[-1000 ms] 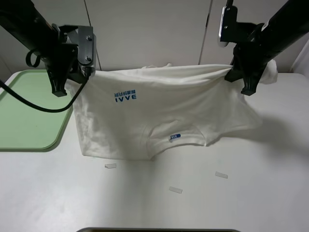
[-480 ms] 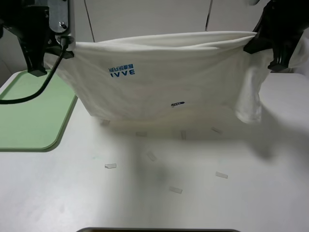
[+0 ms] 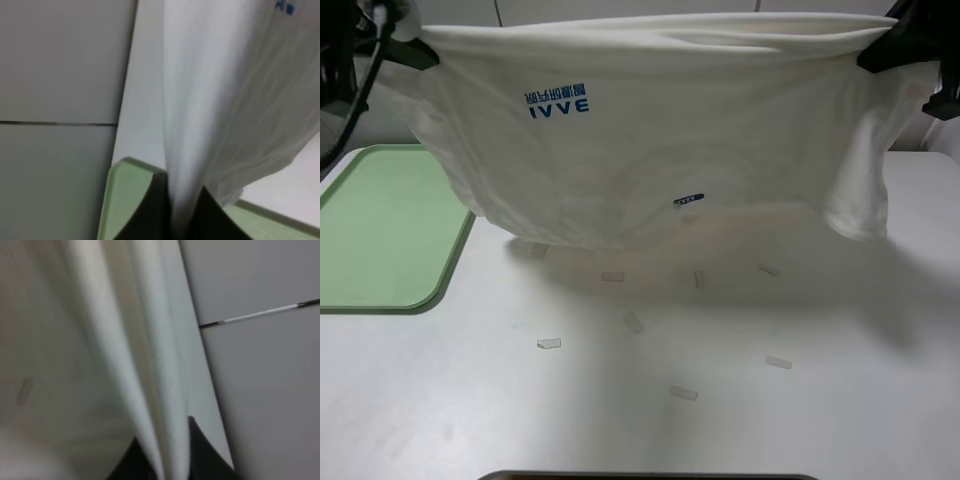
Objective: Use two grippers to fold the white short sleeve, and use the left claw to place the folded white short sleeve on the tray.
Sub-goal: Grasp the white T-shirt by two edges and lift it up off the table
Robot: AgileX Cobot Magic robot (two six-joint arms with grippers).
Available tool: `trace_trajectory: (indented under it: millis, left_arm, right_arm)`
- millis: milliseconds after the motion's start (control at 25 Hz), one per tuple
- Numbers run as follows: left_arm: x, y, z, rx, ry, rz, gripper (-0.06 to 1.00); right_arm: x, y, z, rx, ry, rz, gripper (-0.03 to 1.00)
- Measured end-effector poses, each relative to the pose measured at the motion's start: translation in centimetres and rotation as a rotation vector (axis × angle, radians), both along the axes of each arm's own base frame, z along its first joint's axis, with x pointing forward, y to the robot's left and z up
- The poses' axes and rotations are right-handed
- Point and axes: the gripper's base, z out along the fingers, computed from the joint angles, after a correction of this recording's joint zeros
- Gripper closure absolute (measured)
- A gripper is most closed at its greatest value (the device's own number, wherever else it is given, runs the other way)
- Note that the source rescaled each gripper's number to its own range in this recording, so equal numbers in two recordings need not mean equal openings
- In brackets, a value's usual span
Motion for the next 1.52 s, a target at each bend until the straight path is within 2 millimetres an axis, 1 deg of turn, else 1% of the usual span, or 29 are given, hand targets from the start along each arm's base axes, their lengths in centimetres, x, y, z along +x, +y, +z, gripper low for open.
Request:
trace_trajectory:
  millis: [40,160,320,400,760,1040,1280,1520]
  left_arm:
    - [0.0,0.0,0.0,0.0,0.0,0.0,0.94]
    - [-0.9,0.3,1.1,-0.024,-0.033,0.011,0.94]
    - [-1.6,0.5,1.8,-0.035,-0.056,0.012,0.94]
    - [-2.1,0.7,2.6,-0.044,-0.076,0.011,0.94]
    - [-2.8,0.9,4.9,-0.084,-0.131,0.024,0.94]
    - [-3.1,1.0,5.9,-0.093,-0.149,0.024,0.94]
    - [-4.0,1.3,6.6,-0.112,-0.166,0.033,0.94]
    - [-4.4,1.5,7.0,-0.119,-0.181,0.04,0.94]
  right_arm:
    - [-0.1,0.0,0.1,0.002,-0.004,-0.001,0.93]
    - [-0.4,-0.1,0.5,0.008,-0.016,0.0,0.93]
    - [-1.1,-0.2,1.2,0.023,-0.04,-0.003,0.93]
    - [-1.7,-0.3,1.8,0.036,-0.061,-0.002,0.93]
    - [-3.6,-0.7,3.6,0.059,-0.13,-0.001,0.93]
    - [-3.8,-0.6,3.7,0.081,-0.128,0.0,0.93]
    - [-4.0,-0.6,3.9,0.091,-0.131,0.0,0.93]
    - [-4.2,-0.5,4.2,0.141,-0.132,-0.026,0.93]
